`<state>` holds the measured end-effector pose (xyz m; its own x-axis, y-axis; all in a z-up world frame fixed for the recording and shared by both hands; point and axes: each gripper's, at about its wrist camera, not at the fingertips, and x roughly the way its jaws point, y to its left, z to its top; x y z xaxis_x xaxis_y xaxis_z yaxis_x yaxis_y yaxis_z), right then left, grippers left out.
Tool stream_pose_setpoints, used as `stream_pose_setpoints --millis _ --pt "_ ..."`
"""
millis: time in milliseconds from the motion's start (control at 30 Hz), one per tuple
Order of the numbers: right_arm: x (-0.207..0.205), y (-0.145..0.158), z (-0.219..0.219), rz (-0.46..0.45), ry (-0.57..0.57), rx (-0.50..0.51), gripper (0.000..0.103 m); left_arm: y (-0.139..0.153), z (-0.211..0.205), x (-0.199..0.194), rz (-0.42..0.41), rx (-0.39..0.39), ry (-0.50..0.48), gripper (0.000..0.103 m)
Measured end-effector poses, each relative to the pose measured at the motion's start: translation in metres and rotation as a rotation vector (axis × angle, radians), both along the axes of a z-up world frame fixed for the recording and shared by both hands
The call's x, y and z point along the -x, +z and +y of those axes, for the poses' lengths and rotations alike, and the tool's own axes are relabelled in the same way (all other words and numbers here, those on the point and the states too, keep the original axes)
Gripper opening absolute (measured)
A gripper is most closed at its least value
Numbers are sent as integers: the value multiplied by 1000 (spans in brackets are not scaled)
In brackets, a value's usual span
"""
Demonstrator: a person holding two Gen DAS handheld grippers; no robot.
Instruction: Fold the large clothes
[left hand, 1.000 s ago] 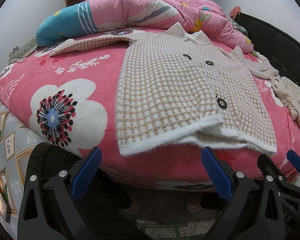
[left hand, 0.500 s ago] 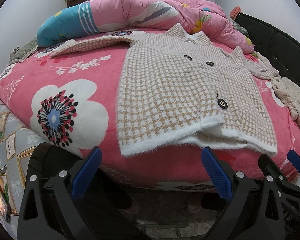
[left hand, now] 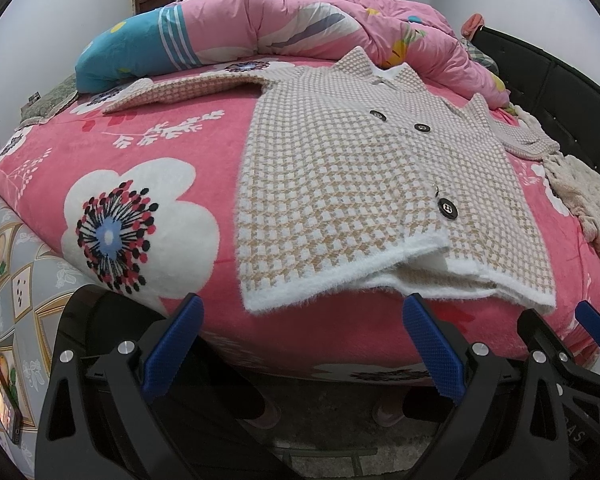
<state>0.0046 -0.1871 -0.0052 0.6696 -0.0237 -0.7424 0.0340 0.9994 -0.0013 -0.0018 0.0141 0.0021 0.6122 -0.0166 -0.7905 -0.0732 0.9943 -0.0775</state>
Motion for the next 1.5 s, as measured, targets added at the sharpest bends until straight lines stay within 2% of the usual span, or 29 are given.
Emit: stream_pose_setpoints --millis 300,333,600,767,1000,1100,1167,1233,1300,1400,1500 --pt "-1 -1 1 2 0 0 96 -4 0 -2 7 -6 8 98" --pt "-2 -1 1 4 0 -1 96 -5 1 -3 12 -8 -29 98" --pt "-12 -9 -6 21 -11 -12 96 -12 2 -11 28 -25 -14 98" --pt "-22 -9 -23 0 -40 -14 96 -14 11 -24 15 -40 -10 98" --pt "-58 -19 -77 -3 -136 -4 96 -18 34 -75 -4 -100 43 98" --pt "-79 -30 -103 22 -164 -38 96 -28 41 -105 17 -51 0 98" --pt "-92 -37 -117 38 -157 -79 96 -38 45 -123 26 28 -60 98" --pt "-101 -42 -129 57 -129 -152 96 -49 49 -134 57 120 -90 98" --pt "-109 -50 -145 86 -92 -280 96 -58 55 -139 71 186 -79 98" --pt "-109 -57 -157 109 -49 -391 96 -58 55 -137 60 189 -103 98" --pt "-103 -56 -162 114 -17 -430 86 -54 52 -130 55 165 -138 98"
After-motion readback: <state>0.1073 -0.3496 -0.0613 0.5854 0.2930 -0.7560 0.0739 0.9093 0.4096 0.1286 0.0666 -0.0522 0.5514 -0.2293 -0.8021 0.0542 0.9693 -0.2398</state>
